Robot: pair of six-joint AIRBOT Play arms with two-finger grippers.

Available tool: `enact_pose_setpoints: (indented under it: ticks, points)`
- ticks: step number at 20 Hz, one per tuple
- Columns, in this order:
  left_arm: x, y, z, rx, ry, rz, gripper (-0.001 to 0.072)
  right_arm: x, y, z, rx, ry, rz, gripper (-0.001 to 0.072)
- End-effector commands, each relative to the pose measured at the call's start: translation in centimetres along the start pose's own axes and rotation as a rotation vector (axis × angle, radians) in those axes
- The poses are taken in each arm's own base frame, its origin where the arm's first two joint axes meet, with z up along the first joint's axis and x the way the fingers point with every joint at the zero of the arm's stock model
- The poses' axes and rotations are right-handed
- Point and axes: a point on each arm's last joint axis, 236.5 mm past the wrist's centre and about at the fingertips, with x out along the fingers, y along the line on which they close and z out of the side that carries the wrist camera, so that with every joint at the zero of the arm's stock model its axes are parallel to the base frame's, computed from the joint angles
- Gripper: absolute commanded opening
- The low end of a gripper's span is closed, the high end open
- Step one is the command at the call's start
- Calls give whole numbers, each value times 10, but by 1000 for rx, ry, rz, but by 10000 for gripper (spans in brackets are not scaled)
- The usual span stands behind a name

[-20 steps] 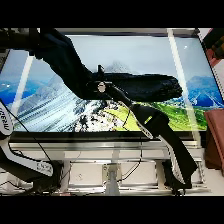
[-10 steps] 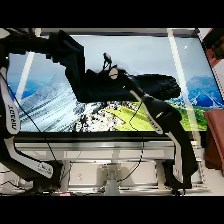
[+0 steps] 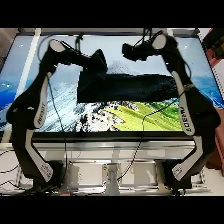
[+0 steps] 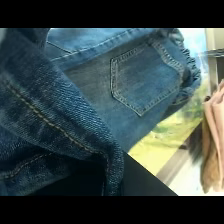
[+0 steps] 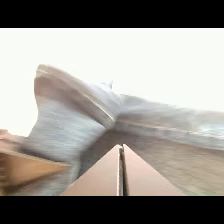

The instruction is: Fold the clothes and pants, and hang the long-sleeved shirts on hangers.

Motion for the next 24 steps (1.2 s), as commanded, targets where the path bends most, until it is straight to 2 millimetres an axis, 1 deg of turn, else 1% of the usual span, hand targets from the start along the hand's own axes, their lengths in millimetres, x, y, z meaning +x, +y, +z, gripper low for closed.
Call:
enact_pose_setpoints:
  ticks: [1,2,3,4,5,7,8,10,12,14,15,16,17,18,19,20,21,22,23,24]
  points:
    - [68,2,-29,-5,65,-1,24,-58,-21,24,-56,-59,-53,52]
    - [81,2,-39,-7,93,-2,124,-67,-24,27,-66,-70,-60,53]
    - [91,3,-47,-8,114,-3,358,-73,-25,29,-70,-76,-65,53]
    - [98,3,-54,-10,129,-3,612,-76,-26,29,-74,-76,-69,53]
    - [102,3,-56,-9,133,-3,685,-78,-27,29,-73,-73,-71,53]
    - [102,0,-54,-17,126,-17,685,-78,-27,27,-74,-65,-72,53]
    - [98,-2,-49,-30,115,-33,685,-78,-27,26,-76,-61,-72,53]
    - [81,-3,-36,-20,86,-60,685,-78,-28,23,-98,-46,-75,53]
    - [50,3,-15,34,32,-59,685,-78,-30,21,-102,-40,-84,53]
    - [3,12,13,92,-48,-41,685,-79,-35,20,-111,-35,-107,53]
    - [-23,21,24,112,-80,-13,685,-80,-39,19,-124,-28,-122,52]
    - [-53,39,32,126,-98,49,684,-80,-43,17,-146,-16,-139,53]
    - [-83,63,32,138,-93,133,684,-81,-48,15,-152,-4,-160,52]
    - [-109,88,26,136,-66,211,684,-82,-54,14,-159,3,-184,53]
    - [-134,112,13,111,-16,266,683,-83,-58,14,-165,5,-202,52]
    - [-153,132,-2,72,36,295,683,-83,-61,14,-169,4,-214,52]
    - [-169,152,-12,26,56,316,683,-84,-62,15,-172,3,-222,52]
    - [-181,169,-15,-30,35,310,682,-84,-63,15,-172,1,-223,53]
    - [-187,185,-23,-78,33,309,683,-84,-62,16,-172,-3,-222,53]
    - [-189,198,-33,-100,49,309,683,-84,-62,17,-173,-7,-222,53]
